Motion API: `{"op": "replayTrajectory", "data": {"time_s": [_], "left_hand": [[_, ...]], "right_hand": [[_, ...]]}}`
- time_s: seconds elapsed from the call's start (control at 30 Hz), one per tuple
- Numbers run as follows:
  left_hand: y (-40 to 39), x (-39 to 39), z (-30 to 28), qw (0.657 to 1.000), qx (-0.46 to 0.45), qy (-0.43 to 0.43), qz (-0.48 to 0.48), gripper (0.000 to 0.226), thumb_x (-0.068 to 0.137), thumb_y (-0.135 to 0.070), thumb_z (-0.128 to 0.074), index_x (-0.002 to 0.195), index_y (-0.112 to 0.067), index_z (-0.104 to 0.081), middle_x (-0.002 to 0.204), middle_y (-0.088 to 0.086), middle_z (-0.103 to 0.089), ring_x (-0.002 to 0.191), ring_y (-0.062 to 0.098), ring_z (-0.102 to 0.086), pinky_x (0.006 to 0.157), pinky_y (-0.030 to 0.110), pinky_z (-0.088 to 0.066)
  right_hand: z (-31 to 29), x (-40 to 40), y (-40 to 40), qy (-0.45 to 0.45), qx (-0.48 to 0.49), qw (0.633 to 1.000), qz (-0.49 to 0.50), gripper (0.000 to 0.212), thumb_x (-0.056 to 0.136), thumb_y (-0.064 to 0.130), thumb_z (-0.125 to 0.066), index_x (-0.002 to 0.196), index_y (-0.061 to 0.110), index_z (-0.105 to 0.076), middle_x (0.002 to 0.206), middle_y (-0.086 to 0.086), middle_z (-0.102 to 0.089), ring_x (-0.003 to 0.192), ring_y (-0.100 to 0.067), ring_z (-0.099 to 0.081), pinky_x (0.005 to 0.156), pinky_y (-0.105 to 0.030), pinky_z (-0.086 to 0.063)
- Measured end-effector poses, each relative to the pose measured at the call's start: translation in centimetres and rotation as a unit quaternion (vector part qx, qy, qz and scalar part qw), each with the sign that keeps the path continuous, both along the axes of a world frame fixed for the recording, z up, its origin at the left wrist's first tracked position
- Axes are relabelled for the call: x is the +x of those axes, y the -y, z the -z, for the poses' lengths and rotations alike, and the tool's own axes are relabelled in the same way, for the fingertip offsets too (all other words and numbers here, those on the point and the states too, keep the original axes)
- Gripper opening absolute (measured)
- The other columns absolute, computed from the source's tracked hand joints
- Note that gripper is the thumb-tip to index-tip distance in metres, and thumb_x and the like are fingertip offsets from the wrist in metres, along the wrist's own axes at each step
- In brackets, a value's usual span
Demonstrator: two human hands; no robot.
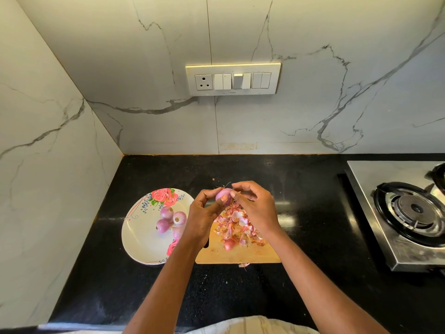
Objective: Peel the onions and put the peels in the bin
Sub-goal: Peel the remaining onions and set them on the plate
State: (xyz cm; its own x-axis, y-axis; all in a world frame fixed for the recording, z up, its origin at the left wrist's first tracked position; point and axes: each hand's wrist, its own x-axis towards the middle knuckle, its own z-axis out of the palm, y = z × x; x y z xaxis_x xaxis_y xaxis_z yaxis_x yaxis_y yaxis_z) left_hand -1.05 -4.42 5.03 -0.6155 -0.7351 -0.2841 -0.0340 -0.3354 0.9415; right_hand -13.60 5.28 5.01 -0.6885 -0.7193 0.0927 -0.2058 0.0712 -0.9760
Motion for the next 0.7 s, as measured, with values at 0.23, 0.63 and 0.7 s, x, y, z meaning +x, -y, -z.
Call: {"op": "replayTrajectory", "data": {"time_s": [0.23,0.63,0.7], "left_hand": [[-0.1,0.1,-0.6,0.999,0.015,-0.009,0.044,0.044,0.077,-0.028,-0.073,0.118,-0.016,-0.063,0.121,0.009,-0.07,0.11,0.025,-0.071,0.091,0.036,-0.06],[0.3,0.0,-0.2,0.994,0.094,-0.05,0.027,0.028,0.101,-0.017,-0.054,0.128,-0.015,-0.06,0.125,0.011,-0.07,0.112,0.028,-0.07,0.095,0.036,-0.059],[0.3,0.0,-0.2,0.996,0.08,-0.038,0.021,0.032,0.098,-0.022,-0.058,0.129,-0.015,-0.06,0.125,0.011,-0.07,0.113,0.027,-0.07,0.096,0.036,-0.058]], "right_hand": [[1.5,-1.5,0.5,0.043,0.028,0.997,0.06,0.016,0.092,0.014,-0.074,0.107,0.019,-0.073,0.1,0.007,-0.073,0.095,-0.009,-0.071,0.081,-0.027,-0.061],[3.9,-1.7,-0.4,-0.033,0.223,0.974,-0.001,0.03,0.103,0.038,-0.057,0.113,0.016,-0.075,0.111,0.001,-0.072,0.102,-0.013,-0.064,0.08,-0.027,-0.051],[3.4,-1.4,-0.3,-0.057,0.221,0.974,-0.007,0.023,0.102,0.032,-0.06,0.113,0.017,-0.074,0.111,0.002,-0.07,0.099,-0.01,-0.063,0.085,-0.028,-0.052]]}}
